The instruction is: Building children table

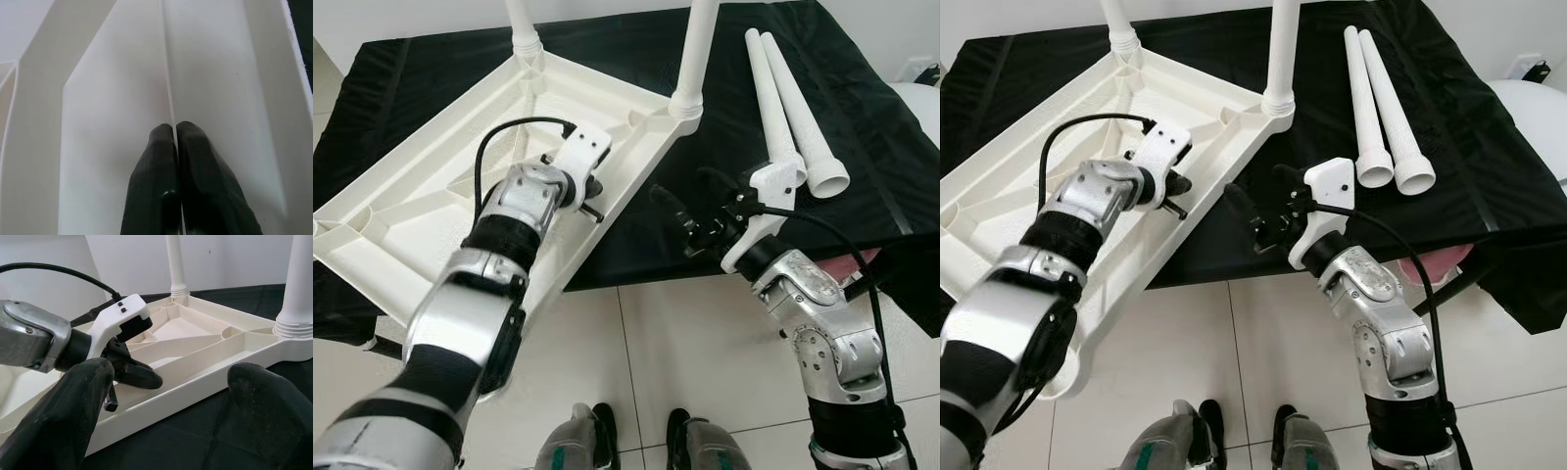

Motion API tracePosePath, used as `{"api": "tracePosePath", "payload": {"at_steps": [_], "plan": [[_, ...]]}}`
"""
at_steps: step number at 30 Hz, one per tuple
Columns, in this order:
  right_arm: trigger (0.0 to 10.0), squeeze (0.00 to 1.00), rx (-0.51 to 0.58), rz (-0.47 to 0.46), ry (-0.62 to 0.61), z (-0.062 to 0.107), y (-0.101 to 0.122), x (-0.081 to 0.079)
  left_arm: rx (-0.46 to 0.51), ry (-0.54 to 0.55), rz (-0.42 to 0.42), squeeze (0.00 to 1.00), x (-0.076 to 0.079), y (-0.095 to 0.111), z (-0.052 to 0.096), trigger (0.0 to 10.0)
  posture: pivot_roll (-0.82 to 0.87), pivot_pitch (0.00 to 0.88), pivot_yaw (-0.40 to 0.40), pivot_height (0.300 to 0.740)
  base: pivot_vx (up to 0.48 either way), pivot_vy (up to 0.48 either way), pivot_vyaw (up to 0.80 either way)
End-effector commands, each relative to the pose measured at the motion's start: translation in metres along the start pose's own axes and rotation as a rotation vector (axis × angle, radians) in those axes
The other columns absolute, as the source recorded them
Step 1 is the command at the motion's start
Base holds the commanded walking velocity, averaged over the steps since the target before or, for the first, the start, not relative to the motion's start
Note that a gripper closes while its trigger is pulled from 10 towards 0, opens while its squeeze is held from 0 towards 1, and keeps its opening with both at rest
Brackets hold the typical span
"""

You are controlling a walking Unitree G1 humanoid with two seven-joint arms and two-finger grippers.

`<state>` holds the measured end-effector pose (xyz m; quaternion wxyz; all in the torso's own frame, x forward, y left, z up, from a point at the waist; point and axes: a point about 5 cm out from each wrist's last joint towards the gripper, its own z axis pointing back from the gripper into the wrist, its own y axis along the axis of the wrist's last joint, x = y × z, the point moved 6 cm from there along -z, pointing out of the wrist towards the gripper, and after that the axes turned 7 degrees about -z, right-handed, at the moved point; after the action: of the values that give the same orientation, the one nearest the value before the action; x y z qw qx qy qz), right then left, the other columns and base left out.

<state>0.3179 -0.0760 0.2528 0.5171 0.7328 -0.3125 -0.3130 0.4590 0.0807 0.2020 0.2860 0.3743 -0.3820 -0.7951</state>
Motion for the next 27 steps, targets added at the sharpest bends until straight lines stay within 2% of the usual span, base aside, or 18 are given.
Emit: {"api": "tracePosePath", "payload": {"at_steps": [1, 3, 11, 12, 14, 15, 17, 18, 19, 24, 27], "plan": [[10.0, 0.00, -0.008, -0.010, 0.006, 0.002, -0.002, -0.003, 0.085, 0.296, -0.016, 0.00, -0.042, 0.030, 0.013, 0.0, -0.13, 0.169, 0.091, 0.740, 0.000, 0.000, 0.00], [10.0, 0.00, -0.007, -0.015, 0.002, 0.002, -0.002, -0.004, 0.112, 0.350, 0.036, 0.00, -0.050, 0.039, 0.014, 0.0, -0.13, 0.166, 0.092, 0.740, 0.000, 0.000, 0.00], [10.0, 0.00, -0.004, -0.025, 0.000, 0.001, -0.003, -0.006, 0.150, 0.403, 0.089, 0.00, -0.054, 0.051, 0.015, 0.0, -0.13, 0.165, 0.090, 0.740, 0.000, 0.000, 0.00], [10.0, 0.00, -0.003, -0.027, -0.001, 0.000, -0.003, -0.006, 0.174, 0.409, 0.104, 0.00, -0.054, 0.057, 0.015, 0.6, -0.13, 0.166, 0.091, 0.740, 0.000, 0.000, 0.00], [10.0, 0.00, -0.003, -0.027, -0.001, 0.000, -0.003, -0.006, 0.174, 0.409, 0.104, 0.00, -0.054, 0.057, 0.015, 0.6, -0.13, 0.166, 0.091, 0.740, 0.000, 0.000, 0.00], [10.0, 0.00, -0.002, -0.028, -0.001, 0.000, -0.003, -0.007, 0.184, 0.405, 0.082, 0.00, -0.051, 0.063, 0.014, 10.0, -0.13, 0.169, 0.091, 0.740, 0.000, 0.000, 0.00], [10.0, 0.00, -0.001, -0.029, 0.000, -0.001, -0.003, -0.007, 0.197, 0.391, 0.064, 0.03, -0.047, 0.068, 0.013, 10.0, -0.13, 0.169, 0.091, 0.740, 0.000, 0.000, 0.00], [10.0, 0.00, 0.000, -0.026, -0.003, -0.001, -0.003, -0.007, 0.205, 0.373, 0.049, 0.41, -0.043, 0.070, 0.011, 10.0, -0.13, 0.169, 0.091, 0.740, 0.000, 0.000, 0.00], [10.0, 0.00, 0.002, -0.026, -0.006, -0.001, -0.002, -0.006, 0.207, 0.352, 0.045, 1.00, -0.039, 0.071, 0.010, 10.0, -0.13, 0.179, 0.099, 0.740, 0.000, 0.000, 0.00], [10.0, 0.00, 0.005, -0.023, -0.015, 0.000, -0.001, -0.005, 0.200, 0.293, 0.002, 1.00, -0.027, 0.069, 0.004, 10.0, -0.13, 0.187, 0.106, 0.740, 0.000, 0.000, 0.00], [10.0, 0.00, 0.005, -0.023, -0.015, 0.000, -0.001, -0.005, 0.197, 0.285, -0.005, 1.00, -0.026, 0.068, 0.003, 10.0, -0.13, 0.187, 0.107, 0.740, 0.000, 0.000, 0.00]]}}
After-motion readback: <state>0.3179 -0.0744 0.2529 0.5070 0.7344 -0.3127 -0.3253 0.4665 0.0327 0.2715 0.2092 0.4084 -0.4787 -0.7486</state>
